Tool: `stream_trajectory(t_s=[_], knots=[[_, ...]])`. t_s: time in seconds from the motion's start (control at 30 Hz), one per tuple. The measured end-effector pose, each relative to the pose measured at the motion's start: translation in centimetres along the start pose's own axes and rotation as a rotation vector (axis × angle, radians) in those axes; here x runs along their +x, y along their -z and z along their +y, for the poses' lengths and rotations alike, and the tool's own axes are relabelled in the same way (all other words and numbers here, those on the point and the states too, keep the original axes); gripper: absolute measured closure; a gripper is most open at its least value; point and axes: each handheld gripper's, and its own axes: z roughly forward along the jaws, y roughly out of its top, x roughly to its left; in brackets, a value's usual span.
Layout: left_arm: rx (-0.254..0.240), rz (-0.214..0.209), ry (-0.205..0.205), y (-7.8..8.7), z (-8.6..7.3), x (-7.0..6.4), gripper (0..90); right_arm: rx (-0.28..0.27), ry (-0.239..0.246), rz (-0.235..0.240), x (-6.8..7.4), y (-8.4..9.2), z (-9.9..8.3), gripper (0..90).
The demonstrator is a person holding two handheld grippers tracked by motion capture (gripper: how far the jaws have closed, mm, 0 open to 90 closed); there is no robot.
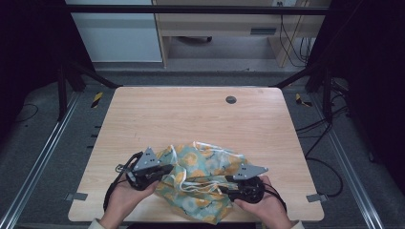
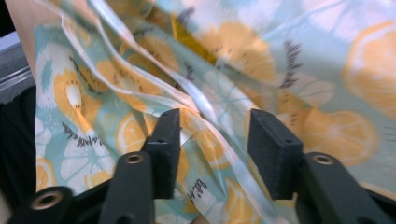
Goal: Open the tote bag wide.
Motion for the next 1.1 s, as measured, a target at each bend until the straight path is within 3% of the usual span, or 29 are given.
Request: stream_trajectory(t_s=[0.23, 0.43, 0.63, 0.7, 0.8, 0.9, 0.97, 1.07, 1.1], knots=[[-0.022, 0.013, 0.02, 0.4, -3.1, 0.0, 90.0, -0.06, 0.024, -0.017, 0.0, 1.5, 1.4, 35.6], [0.002, 0.042, 0.02, 0.4, -3.9, 0.8, 90.0, -0.082, 0.082, -0.051, -1.6, 1.6, 3.5, 22.5], [0.023, 0.067, -0.012, 0.3, -4.0, 0.9, 90.0, -0.053, 0.086, -0.008, -4.2, -0.2, 5.6, 10.1], [0.034, 0.077, -0.02, 0.3, -4.2, 0.9, 90.0, -0.036, 0.091, 0.026, -4.6, -0.8, 6.0, 7.9], [0.039, 0.092, -0.014, 0.2, -4.5, 1.1, 90.0, 0.02, 0.133, 0.063, -4.2, -1.6, 6.3, 13.8], [0.047, 0.105, 0.001, 0.0, -4.9, 1.5, 90.0, 0.043, 0.165, 0.094, -3.2, -1.8, 6.1, 22.7], [0.049, 0.104, 0.008, -0.1, -5.0, 1.8, 90.0, 0.046, 0.203, 0.078, -2.3, -1.6, 5.8, 26.2], [0.036, 0.109, 0.014, -0.1, -4.9, 1.8, 90.0, 0.058, 0.237, 0.066, -1.4, -1.6, 5.3, 41.7], [0.036, 0.112, 0.01, -0.1, -4.9, 1.8, 90.0, 0.06, 0.245, 0.074, -1.2, -1.6, 5.3, 50.5]])
